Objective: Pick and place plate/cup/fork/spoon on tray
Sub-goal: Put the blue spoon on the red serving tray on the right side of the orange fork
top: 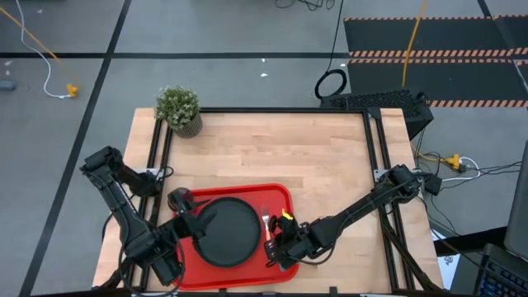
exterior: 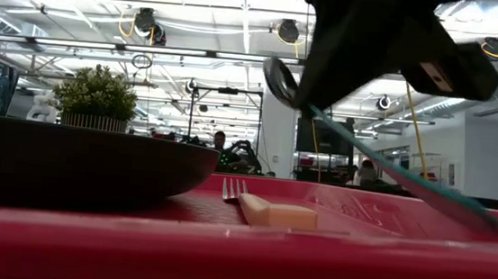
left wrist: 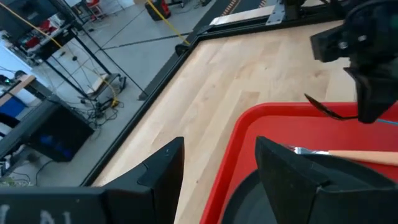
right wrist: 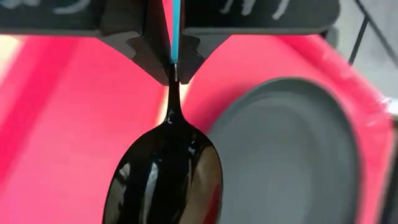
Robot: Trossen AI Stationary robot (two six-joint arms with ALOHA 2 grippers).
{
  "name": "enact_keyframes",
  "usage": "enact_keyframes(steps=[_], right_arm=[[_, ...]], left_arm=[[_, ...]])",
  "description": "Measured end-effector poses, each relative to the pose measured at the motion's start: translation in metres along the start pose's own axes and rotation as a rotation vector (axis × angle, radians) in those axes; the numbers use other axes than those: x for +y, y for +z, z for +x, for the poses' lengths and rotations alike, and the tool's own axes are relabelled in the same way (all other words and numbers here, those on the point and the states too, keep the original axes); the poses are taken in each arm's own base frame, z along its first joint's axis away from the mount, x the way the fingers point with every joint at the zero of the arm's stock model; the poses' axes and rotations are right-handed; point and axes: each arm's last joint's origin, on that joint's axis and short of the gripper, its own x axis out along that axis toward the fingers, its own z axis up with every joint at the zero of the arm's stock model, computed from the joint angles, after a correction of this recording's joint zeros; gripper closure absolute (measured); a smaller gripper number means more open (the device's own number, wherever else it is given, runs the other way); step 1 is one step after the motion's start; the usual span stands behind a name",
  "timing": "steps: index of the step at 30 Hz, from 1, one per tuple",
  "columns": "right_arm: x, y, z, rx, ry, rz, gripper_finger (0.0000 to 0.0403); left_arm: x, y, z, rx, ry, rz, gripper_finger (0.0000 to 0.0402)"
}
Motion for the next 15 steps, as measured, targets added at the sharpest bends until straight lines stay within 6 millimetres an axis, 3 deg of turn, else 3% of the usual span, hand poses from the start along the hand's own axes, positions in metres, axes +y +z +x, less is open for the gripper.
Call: enact_keyframes(steps=[8, 15], right_arm=[[-0.008, 0.023, 0.008, 0.011, -0.094, 0.123, 0.0401], [-0.017, 0.04, 0.027, 0.211, -0.203, 0.238, 0.0401]], left_arm=[[-0.001, -0.004, 0.008, 0.01, 0.024, 0.006, 0.0202], [0.0, -0.004, 0.011, 0.014, 0.033, 0.009, 0.0202]])
